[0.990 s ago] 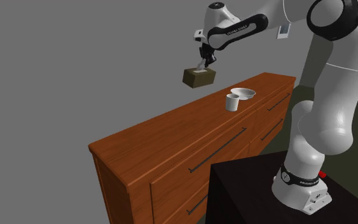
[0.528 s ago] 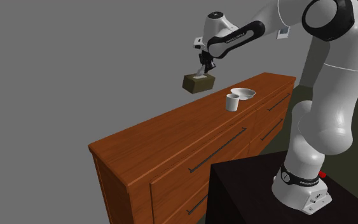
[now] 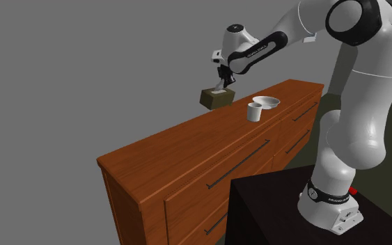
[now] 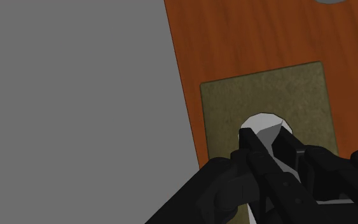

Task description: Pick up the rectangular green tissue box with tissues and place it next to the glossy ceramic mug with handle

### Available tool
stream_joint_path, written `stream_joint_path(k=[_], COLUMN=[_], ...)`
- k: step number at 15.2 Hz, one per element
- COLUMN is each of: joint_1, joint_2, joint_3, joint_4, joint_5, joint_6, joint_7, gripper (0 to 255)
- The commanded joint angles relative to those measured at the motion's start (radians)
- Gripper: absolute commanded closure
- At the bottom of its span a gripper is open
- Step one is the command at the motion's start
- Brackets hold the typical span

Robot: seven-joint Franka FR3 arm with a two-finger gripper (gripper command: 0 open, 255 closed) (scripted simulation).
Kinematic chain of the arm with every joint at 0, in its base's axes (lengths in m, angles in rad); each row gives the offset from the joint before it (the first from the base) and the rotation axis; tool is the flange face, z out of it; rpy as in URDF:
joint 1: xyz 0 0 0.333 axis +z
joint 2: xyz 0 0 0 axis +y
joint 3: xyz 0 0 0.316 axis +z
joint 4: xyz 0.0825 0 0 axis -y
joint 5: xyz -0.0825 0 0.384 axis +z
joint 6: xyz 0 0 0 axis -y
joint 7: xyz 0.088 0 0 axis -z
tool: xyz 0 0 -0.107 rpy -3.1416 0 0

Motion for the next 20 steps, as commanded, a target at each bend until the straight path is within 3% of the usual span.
stream_joint_path(k=[1,20], joint_1=[-0.003,-0.032], joint_2=[0.014,0.189], joint_3=[-0.004,-0.027], joint_4=[-0.014,-0.125], joint_5=[-0.001,-0.005], joint_6=[0.027,0.288], joint_7=[0.007,0.087], gripper=[255,255])
